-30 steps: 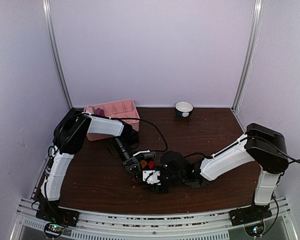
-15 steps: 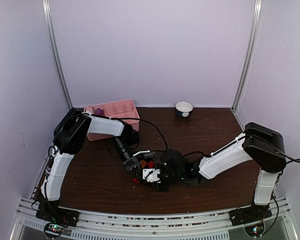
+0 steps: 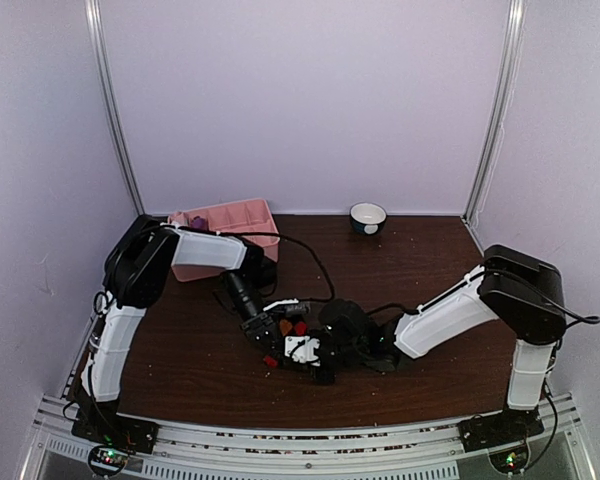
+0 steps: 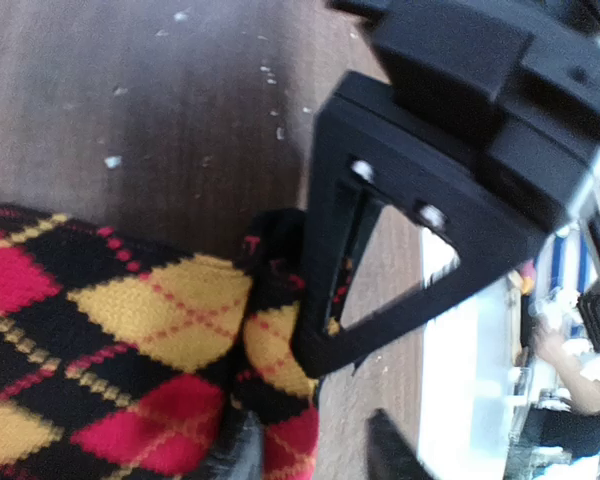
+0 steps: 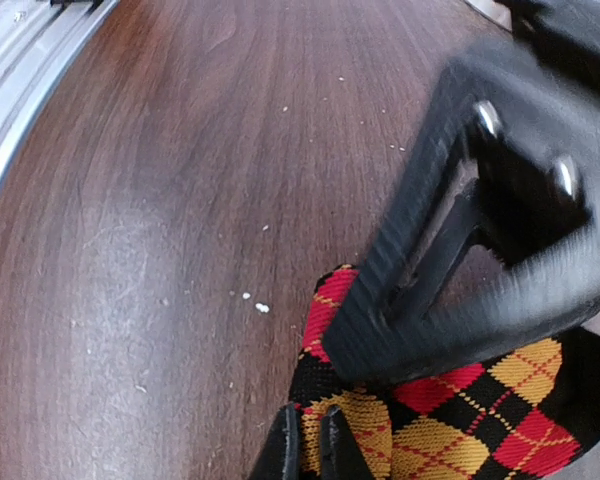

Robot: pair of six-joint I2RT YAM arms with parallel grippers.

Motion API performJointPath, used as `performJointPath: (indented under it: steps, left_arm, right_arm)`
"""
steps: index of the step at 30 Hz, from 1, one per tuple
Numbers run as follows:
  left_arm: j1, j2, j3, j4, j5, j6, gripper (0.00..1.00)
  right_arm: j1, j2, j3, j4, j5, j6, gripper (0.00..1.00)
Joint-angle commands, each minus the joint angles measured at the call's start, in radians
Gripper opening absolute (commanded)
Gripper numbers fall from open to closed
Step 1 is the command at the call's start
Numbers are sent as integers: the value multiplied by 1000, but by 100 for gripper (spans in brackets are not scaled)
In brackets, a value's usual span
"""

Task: Roll the socks
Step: Roll the sock at the center of the board.

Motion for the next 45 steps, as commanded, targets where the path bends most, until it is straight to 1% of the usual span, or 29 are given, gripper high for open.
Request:
performJointPath:
  steps: [1,2,3,4,8,11,14,16,17,18,19,20,21,22,23,24,25,26,28,31,34,36,39,41,45]
  left_arm:
    - [31,-144,-51,116,-129,-10,46]
    - [36,-179,-64,146,-151,-32,58]
    - [39,-214,-76,171,-175,-46,95]
    - [40,-247,-85,200,-198,-63,97]
    - [48,-353,-147,301,-289,-110,98]
    - [51,-457,-230,408,-412,-167,98]
    - [26,-630,-334,547,-684,-212,98]
    - [36,-729,-434,673,-788,-225,98]
    - [42,-746,-478,735,-869,-243,98]
    - [43,-729,-495,753,-950,-246,98]
    - [49,-710,-471,708,-958,-230,98]
    - [68,-674,-435,624,-895,-210,98]
    - [83,-659,-420,583,-861,-215,98]
    - [72,-689,-443,592,-866,-202,98]
    - [49,-737,-506,658,-901,-185,98]
    - [32,-786,-563,728,-906,-164,98]
    - [31,-815,-602,773,-856,-157,98]
    - [30,-822,-608,753,-793,-144,98]
    - [22,-785,-579,660,-665,-107,98]
    - [-16,-719,-559,596,-563,-57,98]
    - [-52,-700,-585,624,-475,-36,98]
    - [-81,-665,-567,625,-446,-35,93]
    - [-106,-618,-534,620,-423,-36,81]
    - [-120,-602,-527,638,-411,-47,79]
    - [-137,-618,-569,747,-379,-91,77]
  right_arm:
    - [-6,74,-29,-155,-72,153,0]
    - [-6,74,-34,-151,-79,184,0]
    - [-6,74,-39,-147,-90,213,0]
    - [-6,77,-38,-152,-99,233,0]
    - [-7,88,-7,-207,-128,301,0]
    - [-8,88,-5,-213,-158,345,0]
    - [-10,96,2,-223,-174,399,0]
    - [-13,110,31,-268,-159,449,0]
    - [-15,117,51,-298,-155,461,0]
    - [-15,118,64,-323,-151,469,0]
    - [-18,115,72,-338,-149,477,0]
    - [-22,109,77,-347,-150,489,0]
    - [-28,104,78,-348,-162,504,0]
    - [-39,98,79,-344,-183,521,0]
    - [-47,95,77,-342,-205,540,0]
    - [-56,94,78,-341,-224,560,0]
    - [-65,94,78,-340,-250,578,0]
    - [-73,95,80,-338,-277,595,0]
    - [-90,100,85,-344,-318,632,0]
    - [-120,111,102,-341,-358,702,0]
    - [-140,112,107,-308,-397,774,0]
    - [-147,117,115,-303,-418,810,0]
    - [-160,124,119,-302,-432,840,0]
    - [-165,133,117,-292,-439,859,0]
    - [-186,163,107,-263,-454,920,0]
